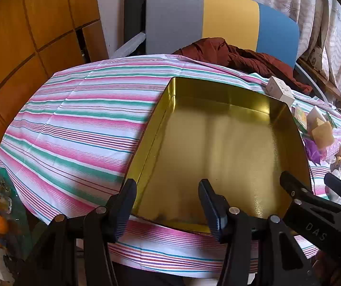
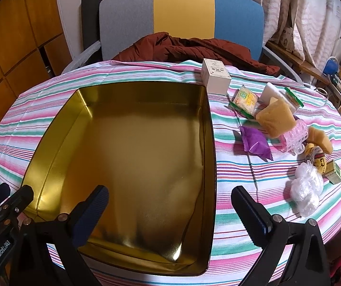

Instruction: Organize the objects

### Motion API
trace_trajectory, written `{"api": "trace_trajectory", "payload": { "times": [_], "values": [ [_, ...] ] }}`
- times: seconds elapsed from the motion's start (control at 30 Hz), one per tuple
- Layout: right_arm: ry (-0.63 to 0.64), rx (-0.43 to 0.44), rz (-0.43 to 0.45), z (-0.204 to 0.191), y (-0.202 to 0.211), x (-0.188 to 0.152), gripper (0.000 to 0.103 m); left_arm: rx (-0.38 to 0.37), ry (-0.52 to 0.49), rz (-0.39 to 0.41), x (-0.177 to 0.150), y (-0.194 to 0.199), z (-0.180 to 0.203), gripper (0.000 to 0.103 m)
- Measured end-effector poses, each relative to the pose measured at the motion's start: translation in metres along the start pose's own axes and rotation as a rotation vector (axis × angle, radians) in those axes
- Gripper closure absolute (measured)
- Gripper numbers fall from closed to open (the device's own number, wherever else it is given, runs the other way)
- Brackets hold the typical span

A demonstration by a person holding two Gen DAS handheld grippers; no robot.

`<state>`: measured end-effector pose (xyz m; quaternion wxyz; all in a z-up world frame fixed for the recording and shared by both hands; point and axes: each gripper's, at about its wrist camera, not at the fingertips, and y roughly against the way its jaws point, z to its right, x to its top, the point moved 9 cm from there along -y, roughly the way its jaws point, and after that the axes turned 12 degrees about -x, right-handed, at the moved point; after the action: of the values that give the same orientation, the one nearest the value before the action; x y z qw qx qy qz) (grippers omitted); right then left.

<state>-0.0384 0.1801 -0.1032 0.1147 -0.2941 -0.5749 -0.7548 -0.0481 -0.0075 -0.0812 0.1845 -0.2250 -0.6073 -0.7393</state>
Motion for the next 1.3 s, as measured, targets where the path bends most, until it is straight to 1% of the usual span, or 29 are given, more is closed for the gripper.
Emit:
{"api": "trace_trajectory", "payload": {
  "times": [0.23,0.47,0.57,0.67,0.7,0.73,0.8,0.83,0.9,0.93,1.0,1.07,1.13,1.23,1.3],
  "values": [
    [-0.003,0.007,0.015,0.001,0.004,0.002,0.0,-0.008,0.009,-0.012,-0.002,-0.003,0.001,0.048],
    [-0.012,0.011,0.016,0.004,0.004,0.001,0.0,-0.01,0.013,-0.006,-0.002,-0.002,0.004,0.048],
    [-0.012,0.011,0.028,0.007,0.006,0.002,0.0,-0.054,0.014,0.002,-0.003,-0.001,0.008,0.048],
    [-0.011,0.009,0.078,0.013,0.014,0.007,0.0,-0.132,0.015,0.009,-0.003,-0.001,0.018,0.048],
    [-0.009,0.013,0.102,0.015,0.017,0.009,0.0,-0.147,0.01,0.01,-0.004,-0.001,0.022,0.048],
    [-0.007,0.018,0.127,0.018,0.021,0.012,0.0,-0.155,0.0,0.008,-0.004,-0.001,0.027,0.048],
    [-0.012,0.045,0.184,0.022,0.03,0.018,0.0,-0.148,-0.044,0.002,-0.006,-0.002,0.039,0.048],
    [-0.012,0.057,0.215,0.027,0.034,0.02,0.0,-0.145,-0.073,-0.001,-0.006,-0.002,0.045,0.048],
    [-0.016,0.049,0.264,0.038,0.04,0.024,0.0,-0.15,-0.117,0.005,-0.008,-0.001,0.059,0.048],
    [-0.021,0.036,0.284,0.045,0.041,0.026,0.0,-0.17,-0.121,0.008,-0.009,-0.001,0.065,0.048],
    [-0.045,0.017,0.307,0.063,0.04,0.027,0.0,-0.251,-0.12,-0.003,-0.011,-0.001,0.08,0.048],
    [-0.064,0.004,0.288,0.081,0.034,0.026,0.0,-0.302,-0.127,-0.019,-0.013,-0.003,0.095,0.048],
    [-0.062,-0.021,0.237,0.099,0.025,0.019,0.0,-0.328,-0.162,-0.031,-0.015,-0.005,0.109,0.048],
    [-0.079,-0.07,0.214,0.131,0.015,0.007,0.0,-0.367,-0.196,-0.068,-0.02,-0.009,0.129,0.048],
    [-0.105,-0.062,0.2,0.152,0.009,-0.003,0.0,-0.382,-0.217,-0.087,-0.023,-0.012,0.141,0.048]
  ]
}}
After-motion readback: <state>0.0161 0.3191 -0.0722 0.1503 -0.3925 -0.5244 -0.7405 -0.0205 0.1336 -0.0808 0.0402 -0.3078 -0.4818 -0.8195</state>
